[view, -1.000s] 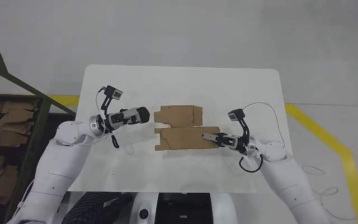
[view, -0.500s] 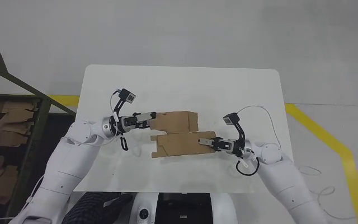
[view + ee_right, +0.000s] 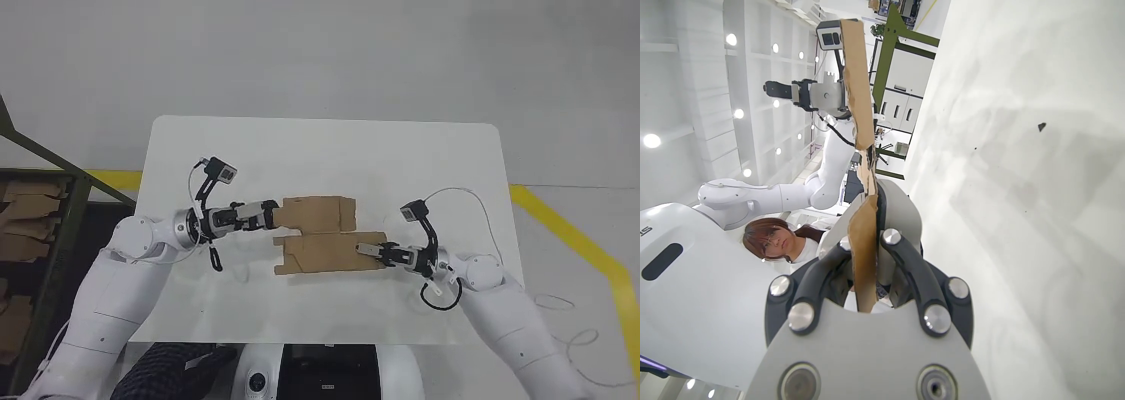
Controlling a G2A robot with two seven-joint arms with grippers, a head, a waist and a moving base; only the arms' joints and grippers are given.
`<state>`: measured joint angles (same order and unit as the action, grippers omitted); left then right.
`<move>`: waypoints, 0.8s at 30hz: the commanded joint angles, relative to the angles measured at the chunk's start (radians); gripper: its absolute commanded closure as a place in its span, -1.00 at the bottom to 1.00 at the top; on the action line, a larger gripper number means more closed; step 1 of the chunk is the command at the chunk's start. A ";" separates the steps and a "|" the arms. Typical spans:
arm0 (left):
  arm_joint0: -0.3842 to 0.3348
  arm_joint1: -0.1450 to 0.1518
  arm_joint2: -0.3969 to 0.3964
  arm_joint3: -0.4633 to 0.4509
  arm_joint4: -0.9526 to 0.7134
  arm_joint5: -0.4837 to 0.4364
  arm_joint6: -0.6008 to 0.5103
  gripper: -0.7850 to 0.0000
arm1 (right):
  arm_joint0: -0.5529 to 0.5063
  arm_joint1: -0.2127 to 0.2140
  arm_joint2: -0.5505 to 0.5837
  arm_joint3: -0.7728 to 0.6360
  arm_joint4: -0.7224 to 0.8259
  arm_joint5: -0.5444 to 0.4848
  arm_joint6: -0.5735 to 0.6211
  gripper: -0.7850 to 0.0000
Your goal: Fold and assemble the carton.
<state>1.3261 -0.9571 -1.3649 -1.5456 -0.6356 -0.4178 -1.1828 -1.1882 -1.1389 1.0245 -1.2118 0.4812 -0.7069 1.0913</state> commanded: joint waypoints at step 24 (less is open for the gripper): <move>-0.037 -0.011 0.038 0.013 0.042 0.023 0.014 -1.00 | 0.003 0.002 -0.018 -0.034 -0.072 0.007 -0.018 1.00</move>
<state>1.2918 -0.9673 -1.3295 -1.5334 -0.5988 -0.3938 -1.1702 -1.1845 -1.1378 1.0055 -1.2427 0.4103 -0.7006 1.0704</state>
